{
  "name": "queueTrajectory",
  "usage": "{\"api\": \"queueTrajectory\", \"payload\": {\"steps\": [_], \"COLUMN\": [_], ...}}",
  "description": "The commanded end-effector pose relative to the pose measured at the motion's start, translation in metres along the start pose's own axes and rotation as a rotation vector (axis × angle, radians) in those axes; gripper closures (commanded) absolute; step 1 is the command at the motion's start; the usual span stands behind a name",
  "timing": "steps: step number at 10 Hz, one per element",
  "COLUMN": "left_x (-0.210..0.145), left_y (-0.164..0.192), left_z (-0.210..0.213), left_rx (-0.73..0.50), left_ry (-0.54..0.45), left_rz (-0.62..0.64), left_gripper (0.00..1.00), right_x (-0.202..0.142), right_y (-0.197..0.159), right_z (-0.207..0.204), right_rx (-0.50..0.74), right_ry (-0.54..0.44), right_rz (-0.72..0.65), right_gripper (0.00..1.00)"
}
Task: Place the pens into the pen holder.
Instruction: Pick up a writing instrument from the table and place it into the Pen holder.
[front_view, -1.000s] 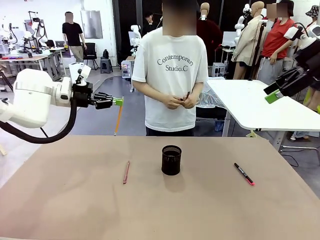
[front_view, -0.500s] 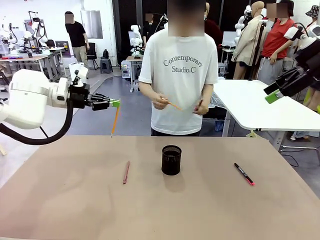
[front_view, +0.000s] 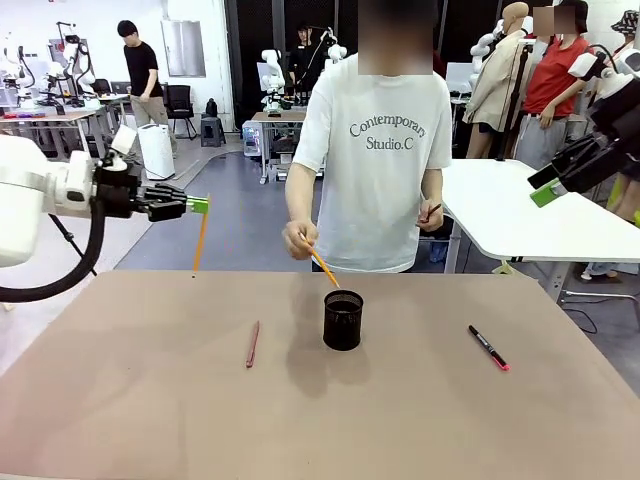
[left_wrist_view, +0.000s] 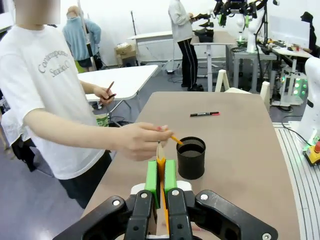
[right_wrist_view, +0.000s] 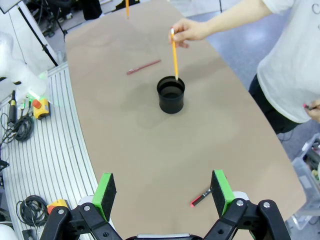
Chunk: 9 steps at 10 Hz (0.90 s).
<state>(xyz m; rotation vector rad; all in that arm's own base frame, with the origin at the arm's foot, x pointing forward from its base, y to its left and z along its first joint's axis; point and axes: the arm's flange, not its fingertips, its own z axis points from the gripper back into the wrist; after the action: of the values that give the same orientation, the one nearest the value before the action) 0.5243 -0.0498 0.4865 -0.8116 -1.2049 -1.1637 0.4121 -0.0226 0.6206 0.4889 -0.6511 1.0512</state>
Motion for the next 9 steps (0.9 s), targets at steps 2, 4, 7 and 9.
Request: {"api": "queueTrajectory", "payload": {"steps": [2, 4, 7, 9], "left_x": [0.0041, 0.0046, 0.0046, 0.0046], "left_y": [-0.0134, -0.0075, -0.0075, -0.0075], "left_z": [0.0168, 0.0164, 0.0164, 0.0164], "left_rx": [0.055, 0.042, 0.042, 0.042], "left_ry": [0.012, 0.011, 0.011, 0.011], "left_rz": [-0.010, -0.007, -0.007, -0.007], "left_gripper": [1.00, 1.00, 1.00, 1.00], "right_x": [0.0012, 0.0012, 0.0012, 0.0012], "right_y": [0.0006, 0.0006, 0.0006, 0.0006], "right_z": [0.0011, 0.0011, 0.0011, 0.0011], "right_rx": [0.001, 0.001, 0.001, 0.001], "right_ry": [-0.005, -0.005, -0.005, -0.005], "right_rz": [0.004, 0.004, 0.004, 0.004], "right_gripper": [0.00, 0.00, 0.00, 0.00]}}
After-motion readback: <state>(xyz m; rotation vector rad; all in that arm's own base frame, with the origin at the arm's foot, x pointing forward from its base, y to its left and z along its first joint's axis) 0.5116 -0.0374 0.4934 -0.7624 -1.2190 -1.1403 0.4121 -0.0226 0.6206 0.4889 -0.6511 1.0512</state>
